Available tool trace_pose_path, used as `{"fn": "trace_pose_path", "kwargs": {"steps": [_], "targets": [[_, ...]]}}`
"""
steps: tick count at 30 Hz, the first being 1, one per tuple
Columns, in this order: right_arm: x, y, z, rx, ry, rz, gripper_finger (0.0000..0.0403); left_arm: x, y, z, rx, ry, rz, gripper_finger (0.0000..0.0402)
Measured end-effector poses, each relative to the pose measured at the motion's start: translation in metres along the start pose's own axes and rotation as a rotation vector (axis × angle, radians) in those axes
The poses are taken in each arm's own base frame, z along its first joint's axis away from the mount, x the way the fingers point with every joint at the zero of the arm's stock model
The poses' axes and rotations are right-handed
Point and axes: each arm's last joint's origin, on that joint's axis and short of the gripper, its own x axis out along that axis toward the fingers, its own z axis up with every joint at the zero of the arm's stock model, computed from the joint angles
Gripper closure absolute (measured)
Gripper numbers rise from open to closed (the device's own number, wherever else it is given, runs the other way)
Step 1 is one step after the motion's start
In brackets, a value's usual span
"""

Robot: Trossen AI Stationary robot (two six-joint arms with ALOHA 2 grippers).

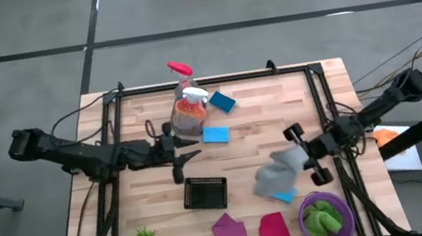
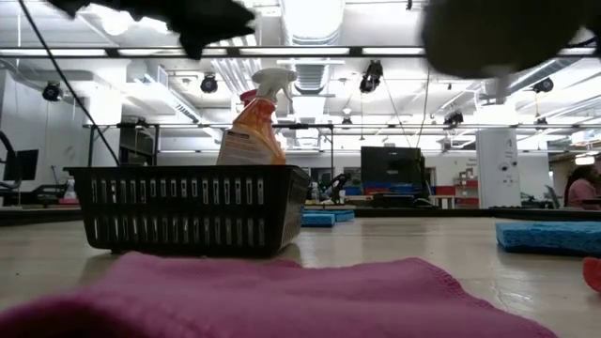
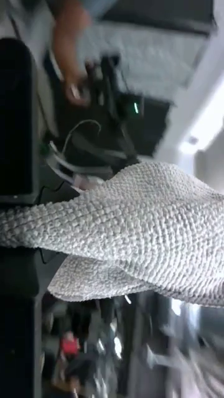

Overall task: Pick & Place Kitchen Items
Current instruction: Put the gray towel into the violet bucket

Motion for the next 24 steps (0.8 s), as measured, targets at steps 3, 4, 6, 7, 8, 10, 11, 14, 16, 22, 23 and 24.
{"fn": "trace_pose_path", "kwargs": {"steps": [3, 4, 6, 7, 8, 10, 11, 14, 16, 22, 23, 24], "targets": [[0.001, 0.011, 0.012, 0.039, 0.097, 0.079, 0.0385, -0.007, 0.004, -0.015, -0.026, -0.015, 0.003, 0.0257], [0.003, 0.015, 0.019, 0.050, 0.139, 0.091, 0.0385, -0.009, 0.005, -0.017, -0.034, -0.030, 0.006, 0.0257], [0.005, 0.023, 0.029, 0.068, 0.241, 0.118, 0.0385, -0.011, 0.006, -0.024, -0.039, -0.027, 0.009, 0.0257], [0.008, 0.028, 0.038, 0.071, 0.272, 0.128, 0.0385, -0.011, 0.006, -0.025, -0.045, -0.027, 0.011, 0.0257], [0.010, 0.033, 0.047, 0.073, 0.296, 0.142, 0.0385, -0.011, 0.006, -0.025, -0.048, -0.029, 0.016, 0.0257], [0.015, 0.044, 0.064, 0.081, 0.342, 0.187, 0.0385, -0.011, 0.006, -0.025, -0.049, -0.029, 0.024, 0.0257], [0.018, 0.048, 0.077, 0.090, 0.347, 0.212, 0.0385, -0.011, 0.006, -0.025, -0.049, -0.029, 0.024, 0.0257], [0.025, 0.063, 0.103, 0.118, 0.439, 0.262, 0.0385, -0.011, 0.006, -0.025, -0.049, -0.029, 0.024, 0.0256], [0.029, 0.074, 0.114, 0.140, 0.523, 0.272, 0.0385, -0.011, 0.006, -0.025, -0.050, -0.032, 0.023, 0.0256], [0.038, 0.106, 0.110, 0.194, 0.853, 0.209, 0.0385, -0.011, 0.006, -0.025, -0.051, -0.030, 0.024, 0.0256], [0.038, 0.111, 0.105, 0.204, 0.914, 0.193, 0.0385, -0.011, 0.006, -0.025, -0.053, -0.032, 0.024, 0.0256], [0.038, 0.116, 0.098, 0.210, 0.978, 0.176, 0.0385, -0.011, 0.006, -0.025, -0.054, -0.034, 0.024, 0.0256]]}}
